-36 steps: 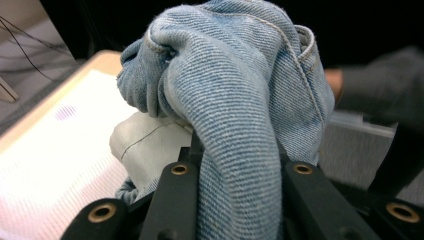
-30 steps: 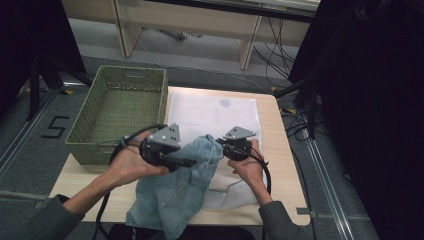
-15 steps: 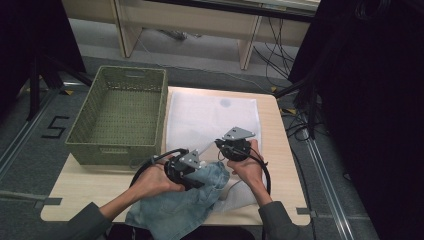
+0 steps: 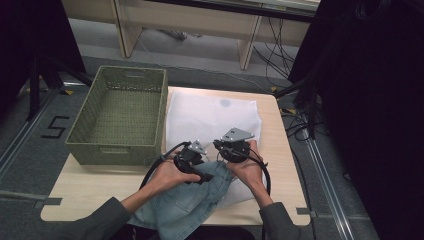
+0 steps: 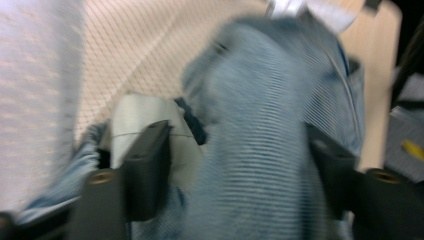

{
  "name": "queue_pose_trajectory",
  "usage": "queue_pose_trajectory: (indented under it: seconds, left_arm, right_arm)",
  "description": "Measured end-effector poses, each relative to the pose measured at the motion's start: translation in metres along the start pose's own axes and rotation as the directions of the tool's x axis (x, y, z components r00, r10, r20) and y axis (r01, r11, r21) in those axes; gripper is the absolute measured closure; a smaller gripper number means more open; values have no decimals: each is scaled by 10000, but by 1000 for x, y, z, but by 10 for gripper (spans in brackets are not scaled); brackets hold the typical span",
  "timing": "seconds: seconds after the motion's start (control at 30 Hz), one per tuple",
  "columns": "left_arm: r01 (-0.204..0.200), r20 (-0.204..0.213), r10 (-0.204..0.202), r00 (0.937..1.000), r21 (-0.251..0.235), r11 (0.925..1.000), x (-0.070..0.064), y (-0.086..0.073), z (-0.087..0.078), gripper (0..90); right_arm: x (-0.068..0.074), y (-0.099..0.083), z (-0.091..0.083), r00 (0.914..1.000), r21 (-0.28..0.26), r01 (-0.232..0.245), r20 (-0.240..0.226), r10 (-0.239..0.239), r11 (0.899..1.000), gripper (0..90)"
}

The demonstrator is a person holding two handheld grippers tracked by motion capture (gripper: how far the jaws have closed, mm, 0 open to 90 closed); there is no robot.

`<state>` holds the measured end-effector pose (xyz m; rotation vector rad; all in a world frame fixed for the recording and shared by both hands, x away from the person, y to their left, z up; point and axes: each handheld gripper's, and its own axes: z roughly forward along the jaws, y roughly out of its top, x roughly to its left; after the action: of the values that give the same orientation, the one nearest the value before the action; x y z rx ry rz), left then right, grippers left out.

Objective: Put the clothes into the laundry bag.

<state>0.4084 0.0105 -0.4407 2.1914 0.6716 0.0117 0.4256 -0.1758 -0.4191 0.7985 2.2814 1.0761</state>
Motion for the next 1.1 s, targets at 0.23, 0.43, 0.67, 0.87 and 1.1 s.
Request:
queue_pose_trajectory:
  seconds: [0.23,0.43,0.67,0.87,1.1]
  left_arm:
    - [57,468,-5,9989,-1101,9939,13,14,-42,210]
    - [-444,-1485,310,9884,-874,9952,36,16,-44,347]
    - [-898,-2078,833,9746,-222,9957,46,16,-1,509]
    - [-1849,-2563,1826,9492,154,9826,48,18,-6,878]
    - [-2134,-2446,2130,9460,251,9766,55,19,-30,883]
  right_arm:
    - [1,1,-2,9999,7,-164,32,164,9999,898]
    - [2,5,-2,10000,-9,-24,11,24,10000,899]
    - [7,7,-2,9999,-65,127,39,-126,9999,898]
    - [8,6,-1,9999,-11,119,-106,-119,9999,898]
    - [16,10,-2,9987,-207,218,-459,-228,9995,832]
